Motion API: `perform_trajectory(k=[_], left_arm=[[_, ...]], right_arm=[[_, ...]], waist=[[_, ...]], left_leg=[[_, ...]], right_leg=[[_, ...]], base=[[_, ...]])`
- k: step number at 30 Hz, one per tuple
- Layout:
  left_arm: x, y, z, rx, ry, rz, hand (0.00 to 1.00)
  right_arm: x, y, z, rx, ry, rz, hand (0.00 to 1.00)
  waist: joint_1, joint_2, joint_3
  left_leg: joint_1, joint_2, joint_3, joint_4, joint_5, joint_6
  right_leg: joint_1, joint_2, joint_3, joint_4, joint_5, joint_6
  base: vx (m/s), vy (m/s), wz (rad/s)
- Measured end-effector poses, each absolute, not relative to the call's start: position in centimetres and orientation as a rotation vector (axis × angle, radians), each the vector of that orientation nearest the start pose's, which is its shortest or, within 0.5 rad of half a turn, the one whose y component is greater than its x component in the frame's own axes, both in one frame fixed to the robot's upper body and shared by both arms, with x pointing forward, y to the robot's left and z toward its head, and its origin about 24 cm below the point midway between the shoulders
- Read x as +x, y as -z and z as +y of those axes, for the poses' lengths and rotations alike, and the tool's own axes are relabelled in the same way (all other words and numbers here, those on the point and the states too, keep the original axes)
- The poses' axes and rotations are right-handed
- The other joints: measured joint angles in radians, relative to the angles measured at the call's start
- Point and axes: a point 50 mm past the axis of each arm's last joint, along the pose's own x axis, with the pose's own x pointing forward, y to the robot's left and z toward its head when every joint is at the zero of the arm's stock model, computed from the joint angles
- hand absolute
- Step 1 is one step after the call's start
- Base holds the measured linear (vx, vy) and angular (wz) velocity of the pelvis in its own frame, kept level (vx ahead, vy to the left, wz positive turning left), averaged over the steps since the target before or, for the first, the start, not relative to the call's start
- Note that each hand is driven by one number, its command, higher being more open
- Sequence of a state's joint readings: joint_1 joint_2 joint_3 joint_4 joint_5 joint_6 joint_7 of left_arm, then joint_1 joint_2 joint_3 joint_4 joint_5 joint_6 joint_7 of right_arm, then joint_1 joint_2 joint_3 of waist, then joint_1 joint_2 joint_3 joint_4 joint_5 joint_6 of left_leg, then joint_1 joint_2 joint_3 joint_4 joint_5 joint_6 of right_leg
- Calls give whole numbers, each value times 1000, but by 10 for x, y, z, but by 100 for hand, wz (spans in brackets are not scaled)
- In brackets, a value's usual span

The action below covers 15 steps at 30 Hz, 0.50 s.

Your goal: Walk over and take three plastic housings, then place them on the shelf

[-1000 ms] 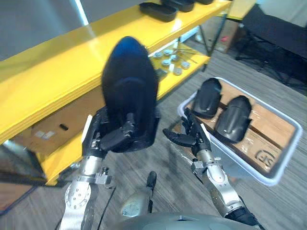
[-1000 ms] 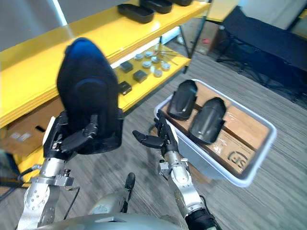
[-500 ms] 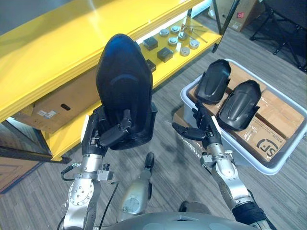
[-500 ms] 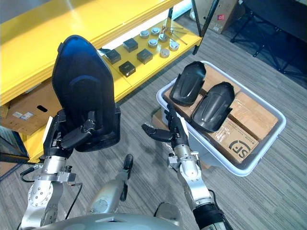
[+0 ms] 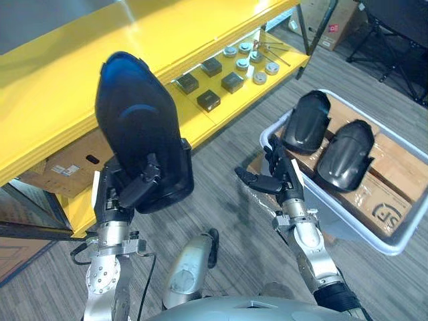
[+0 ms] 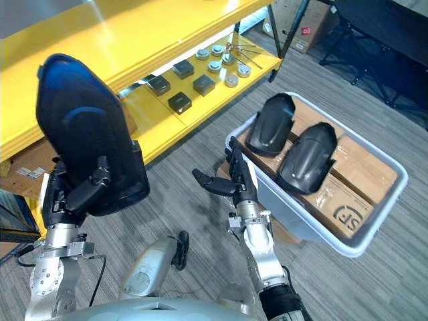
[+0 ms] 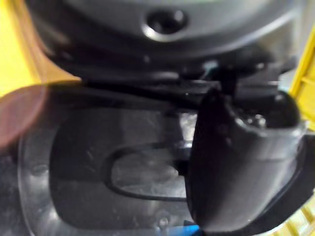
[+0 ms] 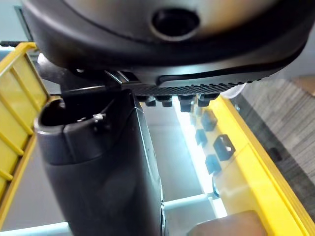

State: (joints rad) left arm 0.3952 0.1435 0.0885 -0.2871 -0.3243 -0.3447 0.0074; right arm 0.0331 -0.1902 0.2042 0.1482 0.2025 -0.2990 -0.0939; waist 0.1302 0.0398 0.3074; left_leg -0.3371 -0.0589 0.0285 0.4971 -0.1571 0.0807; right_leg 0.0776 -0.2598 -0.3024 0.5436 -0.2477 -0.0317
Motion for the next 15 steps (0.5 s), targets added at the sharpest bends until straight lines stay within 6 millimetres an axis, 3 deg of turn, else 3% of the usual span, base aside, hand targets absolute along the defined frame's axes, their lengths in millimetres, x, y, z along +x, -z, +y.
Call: perform_trajectory(k=[1,3,6,8,10,12,15], left_arm=[[168,-70,216,-108,-186,-284,0],[169,-74,219,-101,-201,-301,0],[170,-75,219,-129,-208,-310,0],[173,-77,219,-137,-210,-324,0],[179,-78,216,-146,-200,-341,0],[181,-76,216,-147,-201,-341,0],[180,-77,218,-141,-209,-349,0]], right_arm=[[240,-25,-149,32,-64,-88,100],[241,-30,-149,42,-62,-134,100],[243,-47,-156,31,-46,-235,100],[244,-69,-166,-1,-18,-350,100],[250,-96,-181,-30,34,-480,100],[253,-113,-191,-45,70,-553,100],[254,-127,-194,-57,74,-613,100]], waist=[[-3,-2,-2],[-4,-11,-7],[-5,-3,-14],[-17,10,-23],[-27,14,-24],[-32,16,-25],[-42,23,-31]], left_leg=[[8,-2,-8,-20,4,7],[60,-22,-32,-96,27,12],[138,-55,-76,-191,50,29],[174,-77,-124,-240,68,37],[249,-111,-179,-272,78,45],[323,-130,-231,-270,63,33],[363,-130,-291,-178,-11,-14]], right_leg=[[-44,-8,15,62,35,4],[-118,2,40,132,16,48],[-171,52,43,28,-7,56],[-254,99,67,-36,-4,59],[-359,115,129,-86,27,100],[-412,102,149,-144,63,141],[-420,117,162,-202,130,109]], base=[[186,217,30],[223,172,30],[265,131,47],[209,47,74],[246,0,92],[331,-72,93],[293,-85,99]])
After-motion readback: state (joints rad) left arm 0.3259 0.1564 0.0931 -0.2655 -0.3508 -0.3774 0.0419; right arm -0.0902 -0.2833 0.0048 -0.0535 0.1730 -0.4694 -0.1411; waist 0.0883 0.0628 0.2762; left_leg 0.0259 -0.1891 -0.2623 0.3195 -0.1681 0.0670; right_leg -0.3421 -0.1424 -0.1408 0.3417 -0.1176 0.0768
